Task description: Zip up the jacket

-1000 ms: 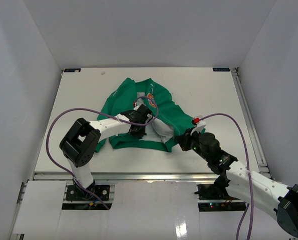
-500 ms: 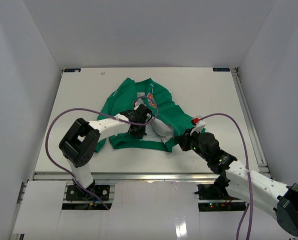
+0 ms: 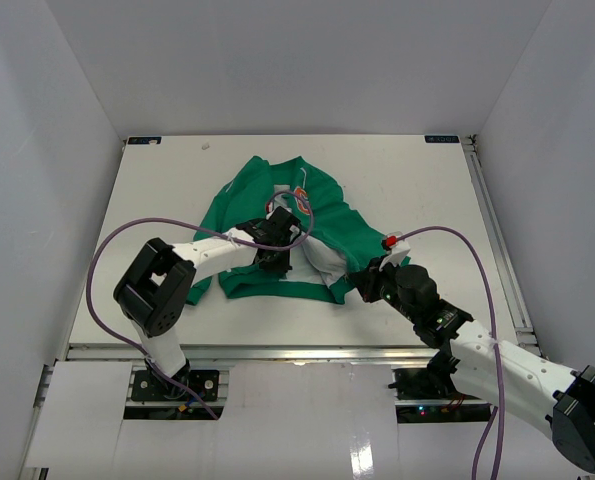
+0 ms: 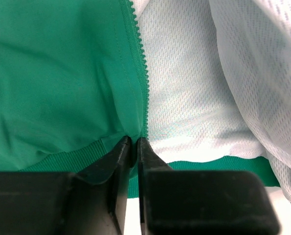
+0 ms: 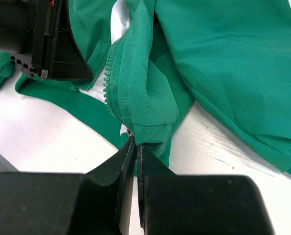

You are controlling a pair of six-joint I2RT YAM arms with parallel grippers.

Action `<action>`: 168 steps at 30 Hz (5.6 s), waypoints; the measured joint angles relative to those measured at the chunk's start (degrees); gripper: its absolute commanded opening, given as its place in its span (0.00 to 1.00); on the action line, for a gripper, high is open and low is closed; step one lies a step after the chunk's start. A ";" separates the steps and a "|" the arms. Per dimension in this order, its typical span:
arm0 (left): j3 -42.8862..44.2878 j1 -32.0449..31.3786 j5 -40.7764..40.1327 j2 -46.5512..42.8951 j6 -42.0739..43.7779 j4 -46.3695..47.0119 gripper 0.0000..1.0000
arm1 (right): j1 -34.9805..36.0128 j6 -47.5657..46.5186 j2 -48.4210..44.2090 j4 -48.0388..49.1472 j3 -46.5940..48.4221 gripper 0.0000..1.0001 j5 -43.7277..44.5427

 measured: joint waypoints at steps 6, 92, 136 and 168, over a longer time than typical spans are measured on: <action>-0.17 0.03 0.67 -0.13 0.27 0.31 0.14 | 0.00 0.00 0.06 -0.03 0.00 0.08 0.00; -0.82 1.46 8.13 0.87 3.01 2.42 0.45 | 0.00 -0.70 0.75 0.02 0.00 0.08 -1.51; -5.96 4.48 14.95 -6.43 2.18 8.67 0.00 | 0.00 -1.37 2.42 0.06 0.00 0.08 -1.53; 2.34 0.71 7.79 1.15 3.06 0.98 0.47 | 0.00 -1.53 1.23 0.04 0.00 0.08 -1.53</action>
